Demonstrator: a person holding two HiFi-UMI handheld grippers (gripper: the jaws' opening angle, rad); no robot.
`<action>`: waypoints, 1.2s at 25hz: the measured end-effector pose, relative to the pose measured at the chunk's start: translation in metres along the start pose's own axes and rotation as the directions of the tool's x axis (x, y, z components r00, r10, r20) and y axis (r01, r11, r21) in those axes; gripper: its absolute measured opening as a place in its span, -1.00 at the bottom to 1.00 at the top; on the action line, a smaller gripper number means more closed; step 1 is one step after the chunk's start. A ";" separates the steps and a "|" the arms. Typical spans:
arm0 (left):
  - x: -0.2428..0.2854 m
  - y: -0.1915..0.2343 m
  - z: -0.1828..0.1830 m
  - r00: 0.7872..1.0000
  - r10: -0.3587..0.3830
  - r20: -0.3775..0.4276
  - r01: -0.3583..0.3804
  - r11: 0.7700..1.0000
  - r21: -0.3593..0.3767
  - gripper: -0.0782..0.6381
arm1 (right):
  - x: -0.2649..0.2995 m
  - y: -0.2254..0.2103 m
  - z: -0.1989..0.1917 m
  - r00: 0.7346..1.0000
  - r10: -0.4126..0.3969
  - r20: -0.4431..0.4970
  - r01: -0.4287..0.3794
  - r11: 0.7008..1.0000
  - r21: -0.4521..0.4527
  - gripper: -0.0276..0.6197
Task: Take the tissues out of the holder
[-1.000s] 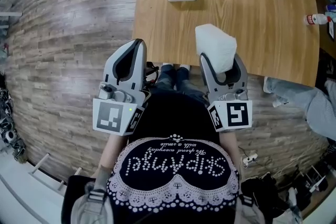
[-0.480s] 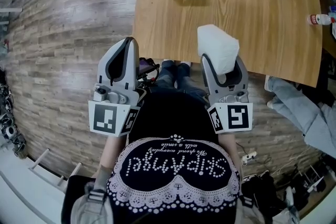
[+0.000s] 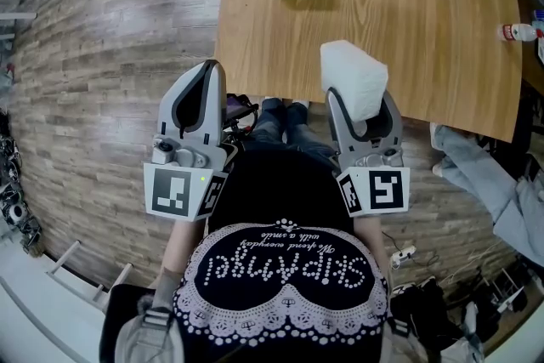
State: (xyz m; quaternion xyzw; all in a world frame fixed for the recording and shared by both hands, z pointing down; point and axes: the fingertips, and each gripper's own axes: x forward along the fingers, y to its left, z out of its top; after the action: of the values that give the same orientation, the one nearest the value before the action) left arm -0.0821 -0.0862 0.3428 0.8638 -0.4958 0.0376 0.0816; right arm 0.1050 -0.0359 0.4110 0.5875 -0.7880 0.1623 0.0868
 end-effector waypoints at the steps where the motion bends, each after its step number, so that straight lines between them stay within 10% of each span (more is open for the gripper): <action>1: 0.000 0.000 0.000 1.000 0.000 0.000 0.000 1.000 0.000 -0.76 | 0.000 -0.001 0.000 1.000 -0.001 0.000 0.001 1.000 -0.001 -0.03; 30: 0.006 -0.007 0.001 1.000 -0.022 -0.008 0.022 1.000 0.002 -0.76 | 0.005 0.004 0.003 1.000 0.025 -0.008 -0.025 0.999 -0.025 -0.03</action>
State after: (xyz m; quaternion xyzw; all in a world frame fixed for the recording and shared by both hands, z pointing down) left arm -0.0731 -0.0880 0.3419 0.8691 -0.4859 0.0408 0.0830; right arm 0.1002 -0.0410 0.4093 0.5757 -0.7970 0.1558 0.0951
